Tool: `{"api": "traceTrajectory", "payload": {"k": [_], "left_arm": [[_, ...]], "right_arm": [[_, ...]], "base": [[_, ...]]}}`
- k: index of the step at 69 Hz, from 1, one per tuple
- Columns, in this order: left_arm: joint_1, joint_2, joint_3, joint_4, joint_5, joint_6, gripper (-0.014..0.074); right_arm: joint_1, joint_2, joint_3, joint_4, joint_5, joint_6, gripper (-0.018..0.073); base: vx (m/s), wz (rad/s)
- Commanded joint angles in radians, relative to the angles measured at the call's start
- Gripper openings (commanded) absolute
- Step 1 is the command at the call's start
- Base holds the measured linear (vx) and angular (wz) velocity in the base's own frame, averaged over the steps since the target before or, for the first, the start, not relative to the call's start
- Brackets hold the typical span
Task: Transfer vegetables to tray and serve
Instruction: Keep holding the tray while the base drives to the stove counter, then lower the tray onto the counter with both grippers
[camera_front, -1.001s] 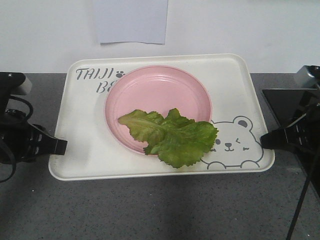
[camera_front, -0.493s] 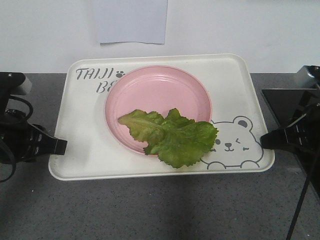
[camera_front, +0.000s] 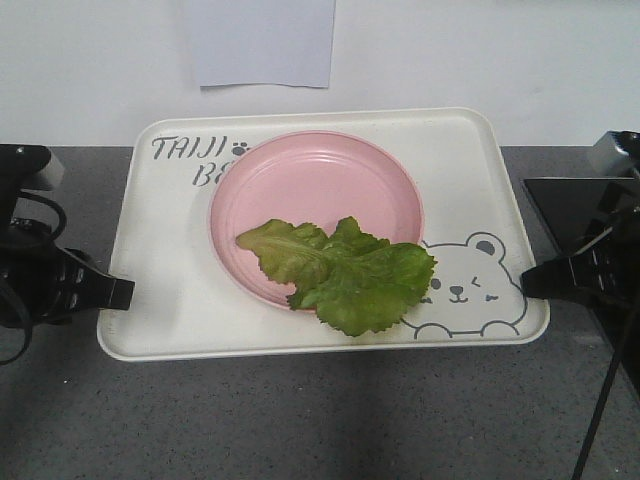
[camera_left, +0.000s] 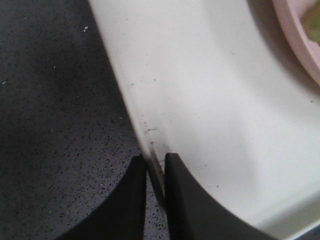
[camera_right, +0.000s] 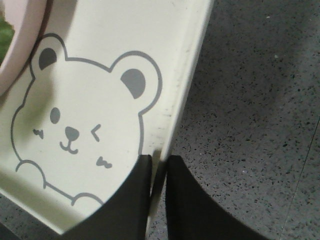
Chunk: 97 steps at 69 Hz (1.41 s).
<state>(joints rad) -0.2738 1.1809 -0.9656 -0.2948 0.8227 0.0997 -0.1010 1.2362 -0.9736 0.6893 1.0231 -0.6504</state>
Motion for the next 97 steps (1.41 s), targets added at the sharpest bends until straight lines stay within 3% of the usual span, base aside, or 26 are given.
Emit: {"api": "traceTrajectory", "payload": {"k": [1,53,62,79,97], "left_arm": [[-0.013,-0.023,-0.03,-0.08,-0.062,0.034,-0.0006],[-0.013,-0.02,-0.03,-0.07,-0.056,0.034,-0.0006],[-0.013,-0.016,-0.029,-0.021,-0.052,0.016,-0.0006],[-0.013,0.065,-0.027,0.099,0.022,-0.106,-0.0006],[-0.013,0.172,-0.027,0.113,0.041,-0.1,-0.0006]], "right_arm": [[0.01,-0.031,-0.027,0.119,0.052,-0.044,-0.0004],[0.01,0.005,-0.024,0.126,0.051,-0.005,-0.0004],[0.01,0.045,-0.024,0.122,0.073,-0.003,-0.0004],[0.01,0.14,-0.024,0.109,0.099,-0.002,-0.0004],[0.011,0.24,-0.024,0.073,0.131,0.005,-0.0004]], "base": [[0.0,0.0],[0.0,0.0],[0.0,0.0],[0.0,0.0],[0.0,0.0]]}}
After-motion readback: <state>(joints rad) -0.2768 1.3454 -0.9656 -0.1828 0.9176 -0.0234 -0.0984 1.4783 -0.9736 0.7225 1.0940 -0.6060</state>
